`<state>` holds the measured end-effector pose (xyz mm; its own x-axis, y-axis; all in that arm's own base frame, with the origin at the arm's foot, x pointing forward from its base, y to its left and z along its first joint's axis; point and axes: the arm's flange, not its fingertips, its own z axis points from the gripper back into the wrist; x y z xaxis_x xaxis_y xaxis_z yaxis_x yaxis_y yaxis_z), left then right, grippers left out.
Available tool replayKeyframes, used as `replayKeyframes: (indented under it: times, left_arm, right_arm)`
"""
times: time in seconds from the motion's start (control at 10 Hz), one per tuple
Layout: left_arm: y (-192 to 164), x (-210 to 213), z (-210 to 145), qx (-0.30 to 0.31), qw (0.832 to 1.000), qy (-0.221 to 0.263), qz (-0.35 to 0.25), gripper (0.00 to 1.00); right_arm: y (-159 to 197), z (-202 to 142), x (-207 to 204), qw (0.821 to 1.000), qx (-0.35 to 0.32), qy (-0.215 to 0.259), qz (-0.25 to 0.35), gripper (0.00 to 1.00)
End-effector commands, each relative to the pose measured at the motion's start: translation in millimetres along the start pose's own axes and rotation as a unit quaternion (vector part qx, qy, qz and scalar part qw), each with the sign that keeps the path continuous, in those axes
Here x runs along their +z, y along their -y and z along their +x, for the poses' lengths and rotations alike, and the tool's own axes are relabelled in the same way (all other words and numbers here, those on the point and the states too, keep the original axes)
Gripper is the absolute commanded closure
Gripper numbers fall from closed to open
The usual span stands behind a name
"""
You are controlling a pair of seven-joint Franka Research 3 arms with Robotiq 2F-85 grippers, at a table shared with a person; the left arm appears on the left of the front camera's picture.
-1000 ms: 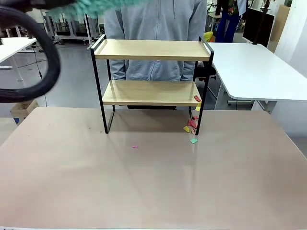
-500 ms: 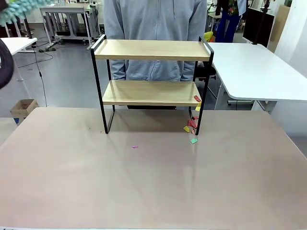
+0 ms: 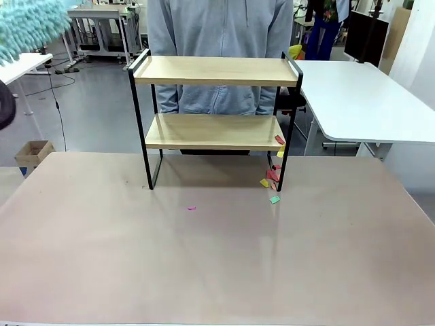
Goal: Clean the shelf.
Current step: Hand the Duster back to the human.
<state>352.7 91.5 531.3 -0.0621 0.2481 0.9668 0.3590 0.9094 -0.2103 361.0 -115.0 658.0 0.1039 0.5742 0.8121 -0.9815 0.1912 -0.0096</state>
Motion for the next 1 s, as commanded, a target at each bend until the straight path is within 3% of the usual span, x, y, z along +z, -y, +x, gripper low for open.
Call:
replayKeyframes:
  times: [0.0, 0.2, 0.5, 0.6, 0.7, 0.9]
  left_arm:
    - [11, 28, -83, -0.007, 0.999, -0.017, 0.038, 0.82]
    - [10, 28, -128, -0.016, 0.998, -0.038, 0.056, 0.82]
    - [23, 27, -161, -0.016, 0.998, -0.043, 0.054, 0.82]
    - [27, 26, -160, 0.0, 0.998, -0.043, 0.051, 0.82]
    - [-28, -26, -113, -0.003, 0.996, -0.066, 0.057, 0.82]
    - [-28, -26, -113, -0.003, 0.996, -0.066, 0.057, 0.82]
  right_arm:
    - [-2, 2, 2, 1.0, 0.002, 0.0, 0.0, 0.0]
    - [-2, 2, 2, 1.0, 0.002, 0.0, 0.0, 0.0]
    - [-2, 2, 2, 1.0, 0.002, 0.0, 0.0, 0.0]
    - [-2, 2, 2, 1.0, 0.002, 0.0, 0.0, 0.0]
    - [-2, 2, 2, 1.0, 0.002, 0.0, 0.0, 0.0]
    - [-2, 2, 2, 1.0, 0.002, 0.0, 0.0, 0.0]
